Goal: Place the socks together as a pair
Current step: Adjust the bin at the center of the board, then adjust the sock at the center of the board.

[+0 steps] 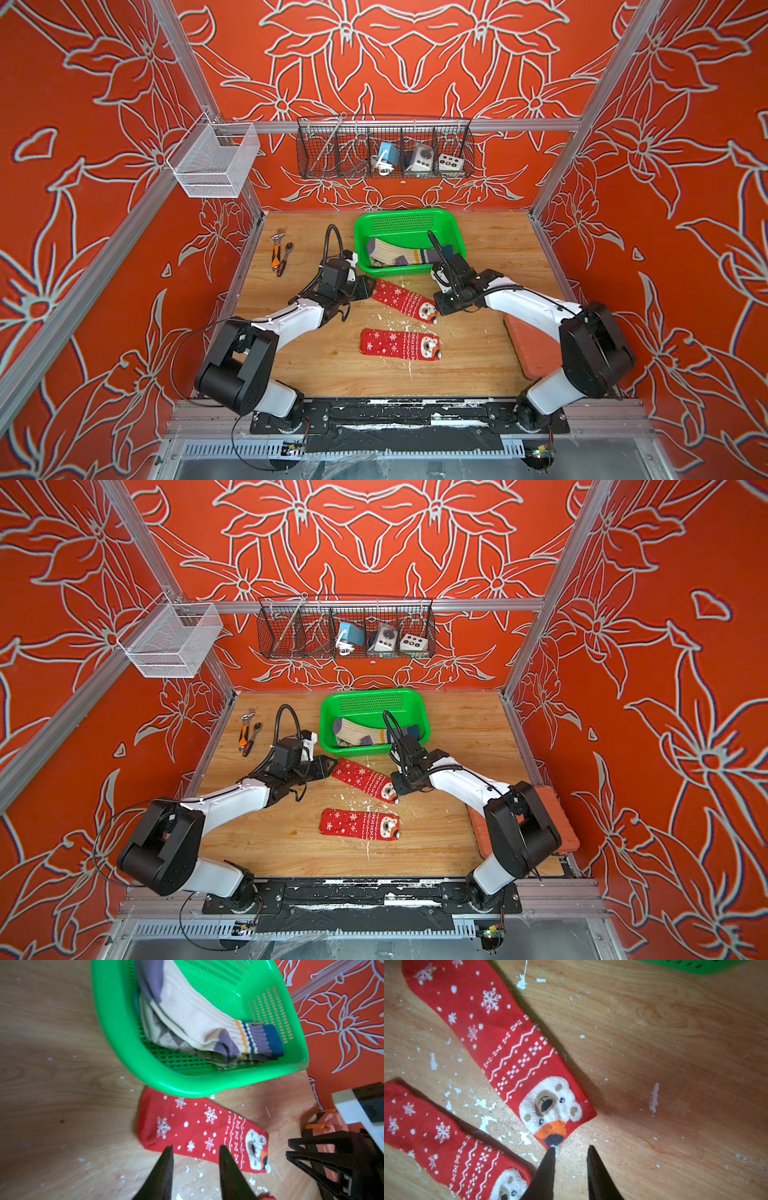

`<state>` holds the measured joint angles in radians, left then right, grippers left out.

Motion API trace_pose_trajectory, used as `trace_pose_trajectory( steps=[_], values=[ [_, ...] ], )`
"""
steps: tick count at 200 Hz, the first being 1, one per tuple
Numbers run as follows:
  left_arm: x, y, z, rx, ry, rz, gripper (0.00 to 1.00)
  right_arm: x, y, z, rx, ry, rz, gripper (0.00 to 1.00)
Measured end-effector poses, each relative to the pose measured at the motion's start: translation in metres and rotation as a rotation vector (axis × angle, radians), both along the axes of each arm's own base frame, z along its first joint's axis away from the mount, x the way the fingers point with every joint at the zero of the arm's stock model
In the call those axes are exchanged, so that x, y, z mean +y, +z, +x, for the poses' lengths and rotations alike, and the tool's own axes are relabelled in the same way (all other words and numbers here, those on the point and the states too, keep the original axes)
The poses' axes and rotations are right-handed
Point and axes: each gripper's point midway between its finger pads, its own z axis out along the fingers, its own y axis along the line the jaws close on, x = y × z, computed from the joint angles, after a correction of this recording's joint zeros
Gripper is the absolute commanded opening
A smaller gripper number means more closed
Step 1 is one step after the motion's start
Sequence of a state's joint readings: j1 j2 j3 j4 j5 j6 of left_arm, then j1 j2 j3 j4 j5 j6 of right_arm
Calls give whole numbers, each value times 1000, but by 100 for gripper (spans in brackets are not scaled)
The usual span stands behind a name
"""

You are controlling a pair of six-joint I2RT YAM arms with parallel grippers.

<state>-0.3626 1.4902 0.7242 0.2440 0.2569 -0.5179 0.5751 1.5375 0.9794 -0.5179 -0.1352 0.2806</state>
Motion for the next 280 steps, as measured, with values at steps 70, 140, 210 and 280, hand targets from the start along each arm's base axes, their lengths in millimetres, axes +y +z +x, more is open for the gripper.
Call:
trace_pose_trajectory(
  steps=[70,140,210,280],
  values=[
    [-12,-17,47,16,29,46,40,-17,-7,-11,22,-34,34,29],
    [0,-16,19,5,35,79,50,7,-12,-17,72,-32,183,38],
    [40,-14,-66,-64,117,42,52,13,-35,-17,133,-77,213,39],
    [47,-3,-83,-103,122,10,52,19,-48,-15,132,-84,179,0]
  ],
)
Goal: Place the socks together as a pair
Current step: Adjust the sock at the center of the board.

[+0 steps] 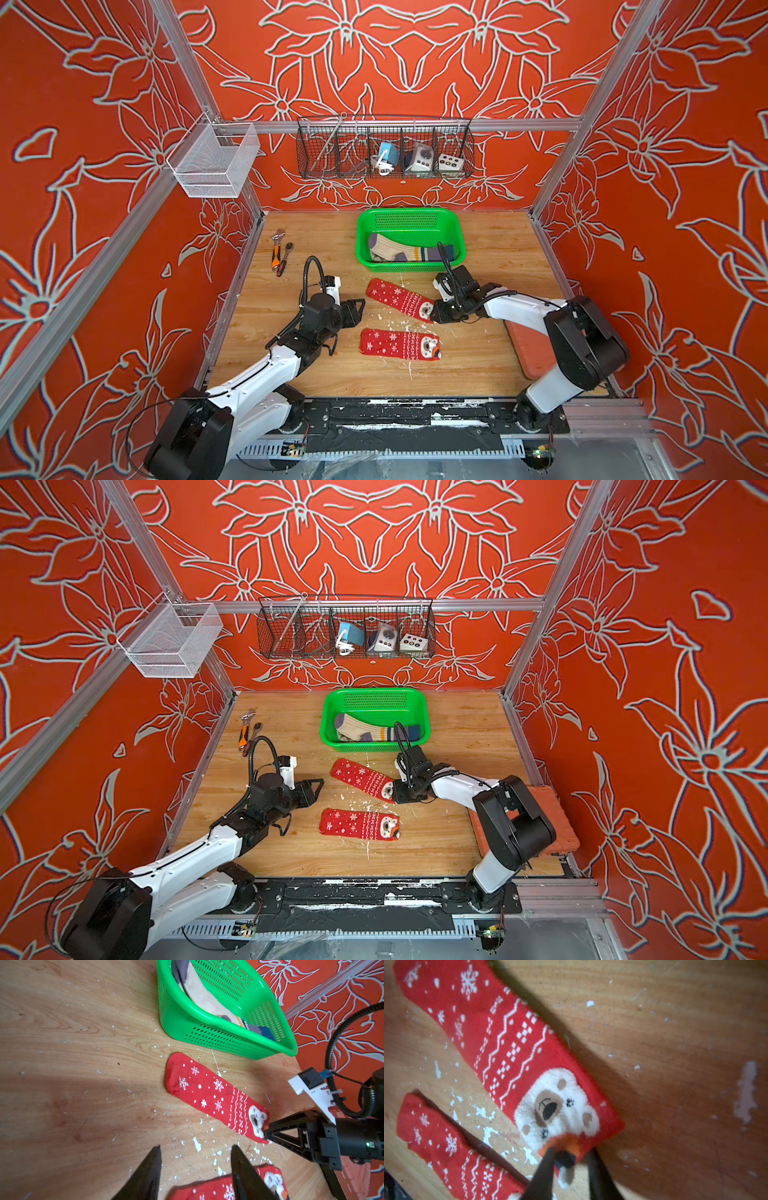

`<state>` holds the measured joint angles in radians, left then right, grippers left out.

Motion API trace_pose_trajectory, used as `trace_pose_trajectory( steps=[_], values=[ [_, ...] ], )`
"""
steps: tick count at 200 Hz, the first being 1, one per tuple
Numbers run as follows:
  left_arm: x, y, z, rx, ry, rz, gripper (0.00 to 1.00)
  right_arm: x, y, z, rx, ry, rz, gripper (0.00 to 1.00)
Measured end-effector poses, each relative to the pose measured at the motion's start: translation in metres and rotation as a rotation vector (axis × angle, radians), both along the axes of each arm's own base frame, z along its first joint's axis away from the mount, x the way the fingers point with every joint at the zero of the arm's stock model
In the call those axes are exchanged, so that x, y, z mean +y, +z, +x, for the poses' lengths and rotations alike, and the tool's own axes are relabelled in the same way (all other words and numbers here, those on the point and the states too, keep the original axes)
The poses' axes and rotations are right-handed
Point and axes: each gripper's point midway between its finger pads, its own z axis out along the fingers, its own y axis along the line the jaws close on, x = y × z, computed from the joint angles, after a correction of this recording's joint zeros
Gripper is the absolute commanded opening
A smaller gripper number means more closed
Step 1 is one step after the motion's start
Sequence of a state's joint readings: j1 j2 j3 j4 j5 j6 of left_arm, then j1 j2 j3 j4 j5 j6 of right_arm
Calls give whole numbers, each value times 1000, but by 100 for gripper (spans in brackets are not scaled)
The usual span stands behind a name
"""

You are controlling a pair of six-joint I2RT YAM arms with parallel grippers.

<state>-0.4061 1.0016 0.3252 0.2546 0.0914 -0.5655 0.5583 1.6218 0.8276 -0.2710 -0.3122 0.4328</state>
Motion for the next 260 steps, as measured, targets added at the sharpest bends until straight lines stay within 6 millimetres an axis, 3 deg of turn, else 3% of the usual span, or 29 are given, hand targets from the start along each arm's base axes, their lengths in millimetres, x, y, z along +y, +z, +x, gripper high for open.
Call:
trace_pose_trajectory(
  steps=[40,123,154,188,210,231,260],
  values=[
    [1,-4,-12,27,-29,14,53,7,8,-9,6,68,-31,0],
    [2,-22,-33,78,-67,27,53,-2,22,-40,48,233,-119,0],
    [-8,-25,-41,93,-109,29,53,-18,22,-32,8,212,-234,0],
    [-20,-32,-51,117,-154,44,54,-32,31,-4,-88,143,-346,28],
    [-23,-41,-60,141,-170,60,55,-39,35,1,-120,112,-371,39],
    [-21,-53,-68,177,-171,80,56,-39,47,-8,-155,86,-305,43],
    [-20,-66,-79,218,-176,103,57,-30,54,-38,-151,70,-115,44]
  ],
)
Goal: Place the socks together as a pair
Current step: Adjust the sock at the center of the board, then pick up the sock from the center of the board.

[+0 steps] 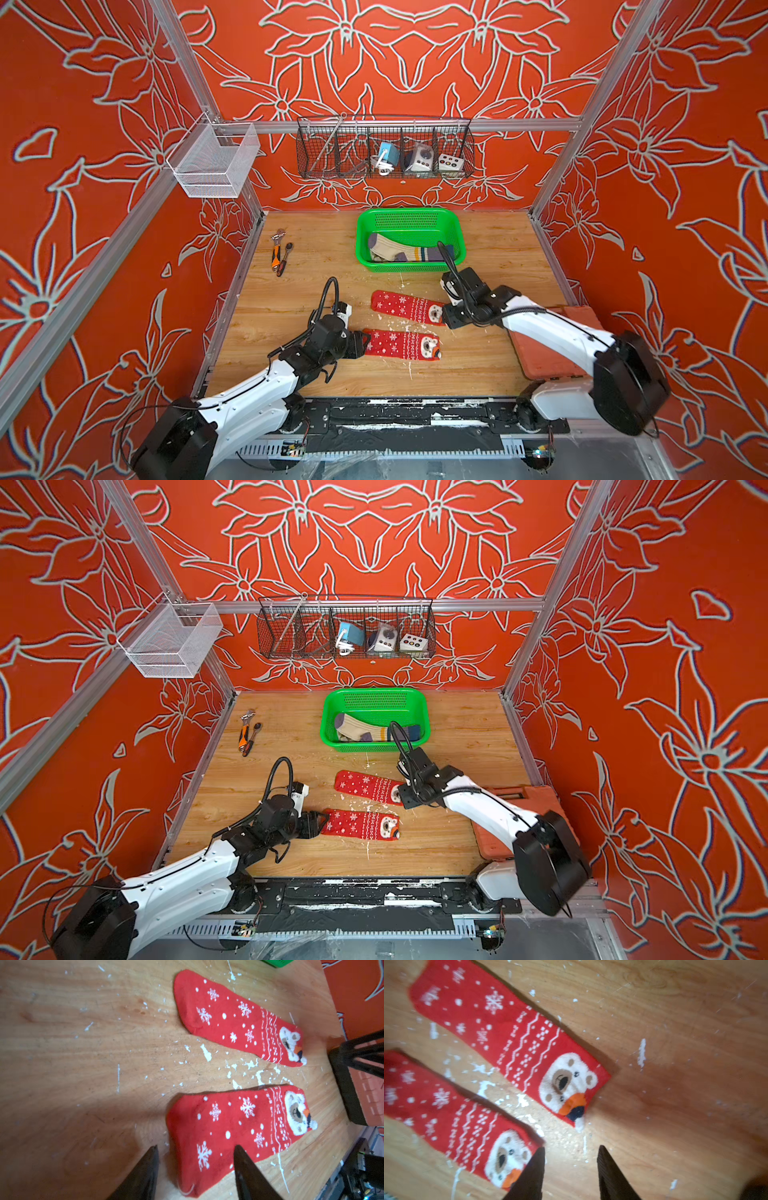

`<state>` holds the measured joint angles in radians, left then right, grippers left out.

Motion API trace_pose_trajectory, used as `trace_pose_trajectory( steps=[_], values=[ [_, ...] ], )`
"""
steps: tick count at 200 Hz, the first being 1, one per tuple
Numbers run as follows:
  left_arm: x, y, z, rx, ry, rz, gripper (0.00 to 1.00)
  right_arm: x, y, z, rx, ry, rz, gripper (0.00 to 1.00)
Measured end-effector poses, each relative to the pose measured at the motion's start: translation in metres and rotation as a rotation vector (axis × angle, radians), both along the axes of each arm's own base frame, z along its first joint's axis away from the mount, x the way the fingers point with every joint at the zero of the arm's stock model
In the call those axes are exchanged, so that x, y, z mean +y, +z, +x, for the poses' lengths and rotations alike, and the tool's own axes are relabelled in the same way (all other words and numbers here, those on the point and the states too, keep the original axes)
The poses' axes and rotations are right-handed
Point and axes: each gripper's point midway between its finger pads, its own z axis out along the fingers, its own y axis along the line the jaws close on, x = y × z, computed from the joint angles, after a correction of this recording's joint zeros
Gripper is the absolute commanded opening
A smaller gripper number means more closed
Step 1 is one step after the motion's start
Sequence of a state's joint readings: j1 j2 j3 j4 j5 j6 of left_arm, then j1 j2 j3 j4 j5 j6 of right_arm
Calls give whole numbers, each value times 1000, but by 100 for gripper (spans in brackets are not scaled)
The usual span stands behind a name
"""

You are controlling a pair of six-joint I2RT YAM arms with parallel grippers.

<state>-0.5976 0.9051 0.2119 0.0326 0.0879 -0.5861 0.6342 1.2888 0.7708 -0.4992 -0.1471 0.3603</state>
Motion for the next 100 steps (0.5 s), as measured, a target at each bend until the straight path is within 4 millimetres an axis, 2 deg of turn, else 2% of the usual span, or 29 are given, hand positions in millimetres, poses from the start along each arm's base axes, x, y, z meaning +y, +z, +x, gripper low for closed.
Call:
trace_pose_trajectory(
  steps=[22,48,77,100],
  values=[
    [-1,-4,-4,14,-6,15,57,7,-18,-25,74,7,82,45],
    [0,-14,-5,42,4,40,57,4,-40,-46,149,-5,98,46],
    [-8,-13,6,39,7,38,54,12,-43,-43,158,-14,132,45],
    [-12,-14,12,29,17,13,44,19,-50,-39,172,-13,153,35]
  ],
)
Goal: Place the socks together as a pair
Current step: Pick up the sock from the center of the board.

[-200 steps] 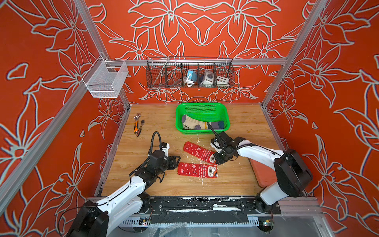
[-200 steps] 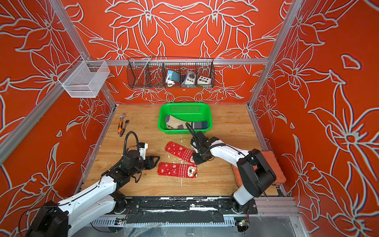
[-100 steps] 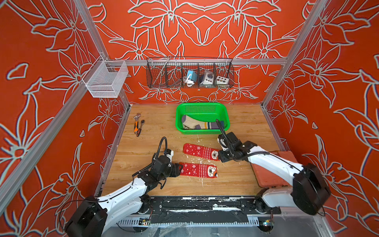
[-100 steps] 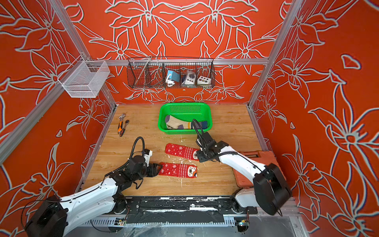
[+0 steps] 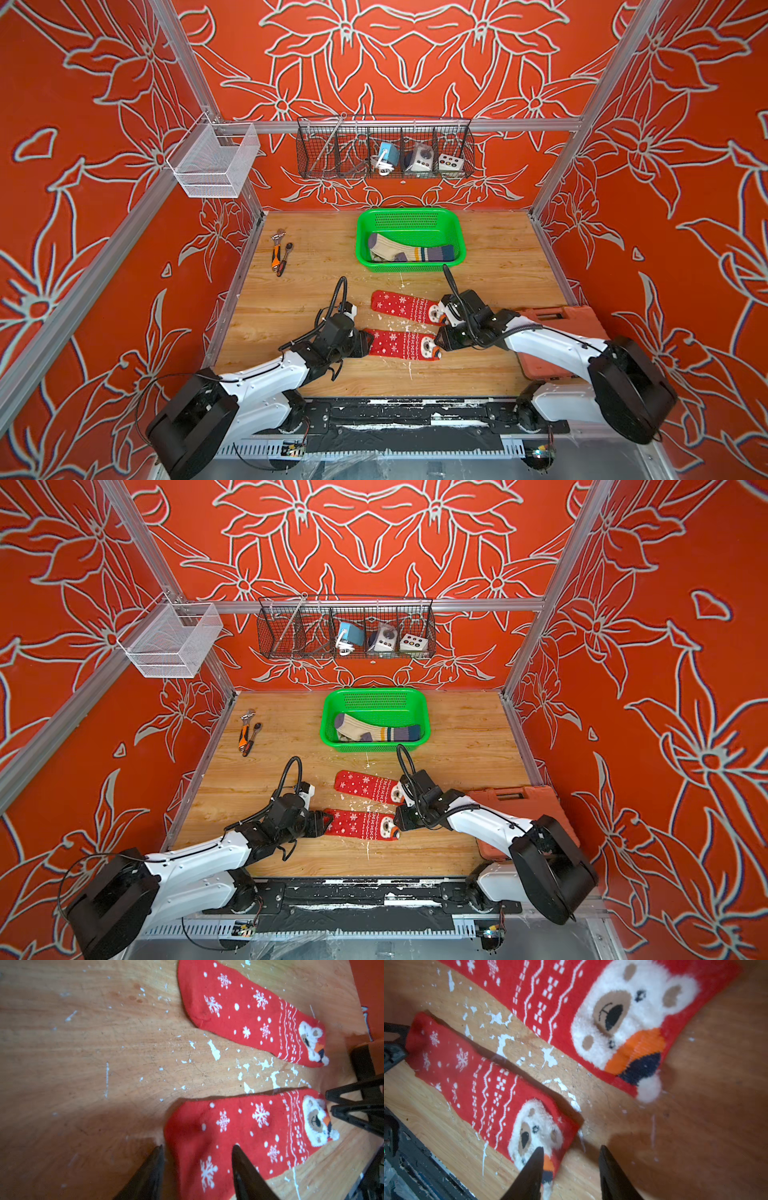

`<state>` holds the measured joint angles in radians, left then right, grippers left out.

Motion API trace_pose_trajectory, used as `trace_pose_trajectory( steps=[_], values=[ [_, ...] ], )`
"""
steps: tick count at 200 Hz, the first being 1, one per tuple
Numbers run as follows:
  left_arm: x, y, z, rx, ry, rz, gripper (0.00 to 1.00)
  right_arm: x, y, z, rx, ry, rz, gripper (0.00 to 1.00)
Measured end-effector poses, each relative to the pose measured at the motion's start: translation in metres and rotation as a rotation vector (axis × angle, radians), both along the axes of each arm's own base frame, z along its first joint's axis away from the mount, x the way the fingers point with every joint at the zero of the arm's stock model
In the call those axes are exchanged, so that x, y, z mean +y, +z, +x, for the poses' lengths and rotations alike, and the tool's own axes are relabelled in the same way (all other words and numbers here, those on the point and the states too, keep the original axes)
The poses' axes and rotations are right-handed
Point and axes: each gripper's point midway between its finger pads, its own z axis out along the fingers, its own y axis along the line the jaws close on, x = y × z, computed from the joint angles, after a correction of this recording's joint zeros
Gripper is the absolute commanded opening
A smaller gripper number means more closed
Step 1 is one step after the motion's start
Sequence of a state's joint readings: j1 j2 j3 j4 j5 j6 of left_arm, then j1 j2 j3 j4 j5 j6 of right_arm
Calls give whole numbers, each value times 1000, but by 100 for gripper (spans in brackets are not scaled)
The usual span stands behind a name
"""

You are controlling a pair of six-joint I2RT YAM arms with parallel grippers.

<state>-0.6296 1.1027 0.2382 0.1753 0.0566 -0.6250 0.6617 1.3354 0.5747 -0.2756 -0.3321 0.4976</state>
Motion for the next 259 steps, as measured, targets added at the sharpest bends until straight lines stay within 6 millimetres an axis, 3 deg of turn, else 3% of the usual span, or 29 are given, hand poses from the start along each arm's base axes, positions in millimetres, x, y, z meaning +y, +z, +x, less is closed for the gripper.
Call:
trace_pose_trajectory(
  steps=[14,24,59,89,132,165,205,224,259],
  values=[
    [-1,-1,1,0,5,-10,33,5,-2,2,5,-1,19,26],
    [-1,-2,-1,0,1,-6,32,8,-2,3,10,-8,32,20],
    [5,2,-5,-6,20,-8,53,11,-2,6,6,-7,48,19],
    [14,7,-7,-16,53,6,54,10,-2,5,6,-5,43,21],
    [13,-5,-8,15,65,9,37,11,2,5,-2,-2,51,2],
    [-1,-8,-9,20,23,-11,0,14,10,6,-19,2,78,0],
    [-3,-4,-14,37,11,-18,0,12,19,1,-17,9,86,0],
    [-6,15,-7,5,15,-22,0,12,38,5,-46,5,104,0],
    [-20,79,28,-140,30,-62,0,5,91,37,-148,-38,145,0]
  ],
)
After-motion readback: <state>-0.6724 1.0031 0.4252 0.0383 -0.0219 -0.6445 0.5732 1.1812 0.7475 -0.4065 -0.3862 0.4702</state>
